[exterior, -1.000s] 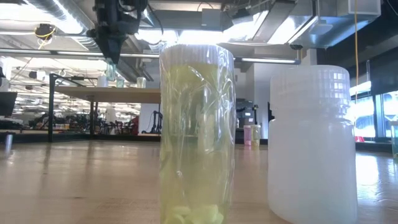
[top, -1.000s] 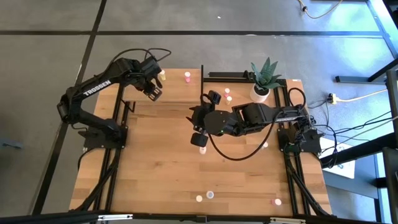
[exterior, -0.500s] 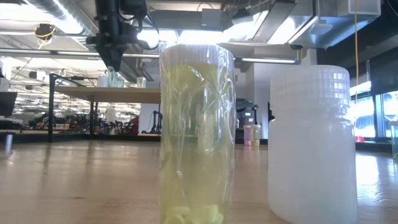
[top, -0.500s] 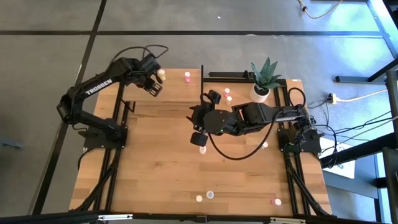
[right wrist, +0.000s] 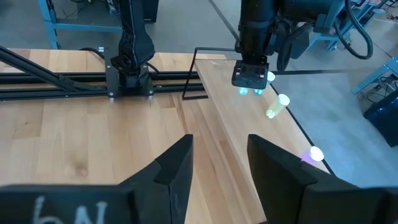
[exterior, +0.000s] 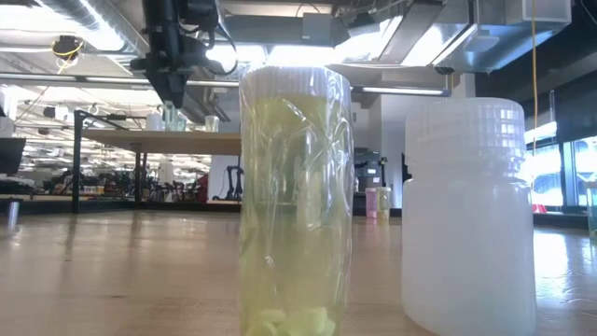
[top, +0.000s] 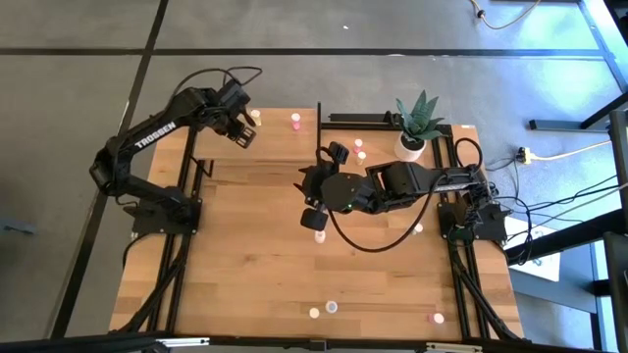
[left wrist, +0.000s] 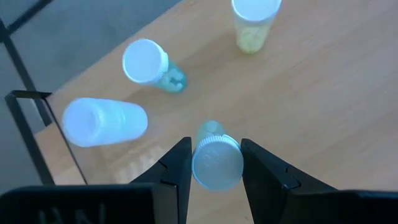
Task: Pick and place medicine bottles onto shelf by color
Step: Put the bottom blue pill bottle aligned with the other blue pill bottle on the shelf
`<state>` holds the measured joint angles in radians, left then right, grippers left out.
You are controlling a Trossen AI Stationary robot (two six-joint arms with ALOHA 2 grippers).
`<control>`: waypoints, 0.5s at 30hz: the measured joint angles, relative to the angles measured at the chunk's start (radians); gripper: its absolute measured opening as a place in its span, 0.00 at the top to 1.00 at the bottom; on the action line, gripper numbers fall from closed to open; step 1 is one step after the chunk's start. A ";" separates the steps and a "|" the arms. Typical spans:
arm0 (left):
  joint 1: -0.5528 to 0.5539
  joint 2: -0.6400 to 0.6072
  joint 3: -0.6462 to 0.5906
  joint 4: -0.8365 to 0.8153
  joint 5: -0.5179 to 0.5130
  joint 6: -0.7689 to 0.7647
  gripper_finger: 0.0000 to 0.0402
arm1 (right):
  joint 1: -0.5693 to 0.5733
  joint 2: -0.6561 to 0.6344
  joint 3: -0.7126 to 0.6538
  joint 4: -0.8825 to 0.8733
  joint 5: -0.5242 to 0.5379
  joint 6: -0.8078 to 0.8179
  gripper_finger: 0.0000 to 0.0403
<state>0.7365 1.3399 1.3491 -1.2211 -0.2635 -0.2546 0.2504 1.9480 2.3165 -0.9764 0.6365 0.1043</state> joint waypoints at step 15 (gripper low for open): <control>0.055 0.000 0.000 0.000 0.072 0.003 0.74 | 0.000 0.000 0.000 0.000 0.000 0.000 0.62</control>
<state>0.7913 1.3403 1.3491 -1.2213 -0.1916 -0.2512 0.2504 1.9480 2.3165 -0.9762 0.6365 0.1047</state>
